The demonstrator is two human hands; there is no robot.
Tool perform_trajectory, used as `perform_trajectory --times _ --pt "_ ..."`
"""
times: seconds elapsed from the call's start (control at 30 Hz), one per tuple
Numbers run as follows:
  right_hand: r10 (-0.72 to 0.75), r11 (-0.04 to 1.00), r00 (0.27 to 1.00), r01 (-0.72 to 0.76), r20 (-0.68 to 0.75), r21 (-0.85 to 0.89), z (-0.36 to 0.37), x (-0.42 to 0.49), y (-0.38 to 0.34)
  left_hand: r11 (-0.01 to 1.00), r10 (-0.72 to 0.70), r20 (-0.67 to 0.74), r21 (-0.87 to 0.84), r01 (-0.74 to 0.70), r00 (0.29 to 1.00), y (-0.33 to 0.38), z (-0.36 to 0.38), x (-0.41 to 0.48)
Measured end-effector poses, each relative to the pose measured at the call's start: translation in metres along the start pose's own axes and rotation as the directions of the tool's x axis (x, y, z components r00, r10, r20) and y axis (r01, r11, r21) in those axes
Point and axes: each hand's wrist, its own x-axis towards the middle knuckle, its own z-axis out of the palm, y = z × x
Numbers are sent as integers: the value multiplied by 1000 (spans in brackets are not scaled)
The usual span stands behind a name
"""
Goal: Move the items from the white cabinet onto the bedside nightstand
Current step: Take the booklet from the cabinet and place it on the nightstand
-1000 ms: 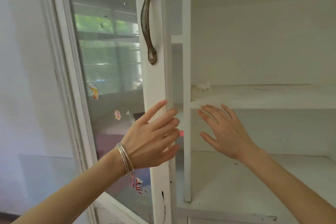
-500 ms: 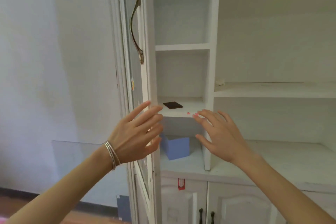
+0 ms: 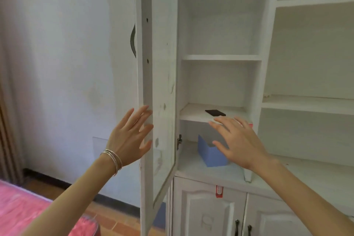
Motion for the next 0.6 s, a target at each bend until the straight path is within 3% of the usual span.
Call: perform_trajectory --times 0.17,0.37,0.5,0.6 --pt "-1 1000 1000 1 25 15 9 7 -4 999 15 18 39 -16 1000 -8 5 -4" --pt "2 1000 999 -4 43 30 25 8 8 997 -74 -14 15 74 997 15 9 3" --pt "23 999 997 -25 67 35 48 6 29 991 -122 -81 -64 117 989 49 21 15" --pt "44 999 993 -47 109 27 73 -2 53 987 -108 -53 -124 101 993 81 46 33"
